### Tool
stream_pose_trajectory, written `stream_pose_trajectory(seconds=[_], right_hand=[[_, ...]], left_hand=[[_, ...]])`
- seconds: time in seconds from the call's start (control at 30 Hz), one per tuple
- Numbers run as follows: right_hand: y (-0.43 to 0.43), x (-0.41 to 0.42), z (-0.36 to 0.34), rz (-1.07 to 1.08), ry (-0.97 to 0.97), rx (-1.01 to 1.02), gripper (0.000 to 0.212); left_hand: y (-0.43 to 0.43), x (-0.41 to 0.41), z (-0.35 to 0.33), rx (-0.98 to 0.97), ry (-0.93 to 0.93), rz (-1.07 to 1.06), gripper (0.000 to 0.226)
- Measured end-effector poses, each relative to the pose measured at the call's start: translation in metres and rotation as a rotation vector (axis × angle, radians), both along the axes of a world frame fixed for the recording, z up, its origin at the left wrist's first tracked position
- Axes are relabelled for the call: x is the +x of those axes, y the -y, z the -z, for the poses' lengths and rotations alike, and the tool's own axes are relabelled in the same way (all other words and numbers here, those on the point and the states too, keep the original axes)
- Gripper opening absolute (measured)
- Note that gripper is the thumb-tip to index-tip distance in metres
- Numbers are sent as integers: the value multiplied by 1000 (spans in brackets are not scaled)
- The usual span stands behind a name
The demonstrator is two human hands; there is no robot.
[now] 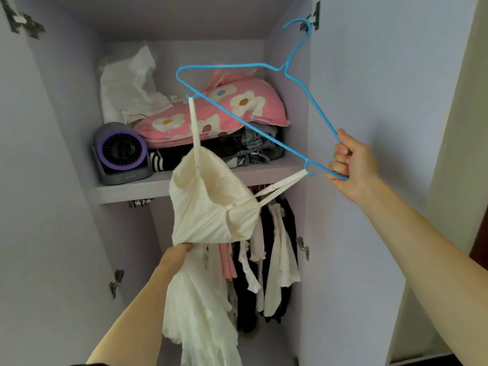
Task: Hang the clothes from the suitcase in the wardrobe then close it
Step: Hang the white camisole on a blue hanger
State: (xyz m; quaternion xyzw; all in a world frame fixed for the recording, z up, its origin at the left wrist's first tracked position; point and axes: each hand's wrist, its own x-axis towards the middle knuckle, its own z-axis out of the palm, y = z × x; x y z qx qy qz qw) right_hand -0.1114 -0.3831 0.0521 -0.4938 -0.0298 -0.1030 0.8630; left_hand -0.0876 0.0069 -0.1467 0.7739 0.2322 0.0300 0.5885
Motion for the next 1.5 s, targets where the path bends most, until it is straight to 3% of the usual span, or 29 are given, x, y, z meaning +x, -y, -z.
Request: stream_pose_trajectory(seconds=[0.1,0.23,0.37,0.47,0.57,0.8,1.0,1.3,1.5], right_hand=[[3,3,20,37,-8,-104,49],[8,11,51,37,-22,-271,44],[6,18,81,83,-11,-657,45],[-8,14,97,112,-22,-936,49],[-33,9,113,78,-32,-1054,56],[-97,9,155,85,-3,-1325,59],[-144,12,183,77,-118,-1333,55],[-186,42,207,95,-124,-1161,55],[-190,74,225,86,-157,-1084,56]], left_hand=[[-25,-4,4,-3,-70,106,87],[-49,-29,-14,-16,-198,232,72],[-78,-47,-22,-71,-242,264,78],[-81,-54,-30,-58,-172,232,61],[-83,-56,-34,-49,-90,152,43],[-99,-56,-36,-133,197,-118,36],[-105,-52,-33,-24,275,-236,38],[-138,-46,9,166,92,-254,34],[-153,-39,25,165,49,-278,32]])
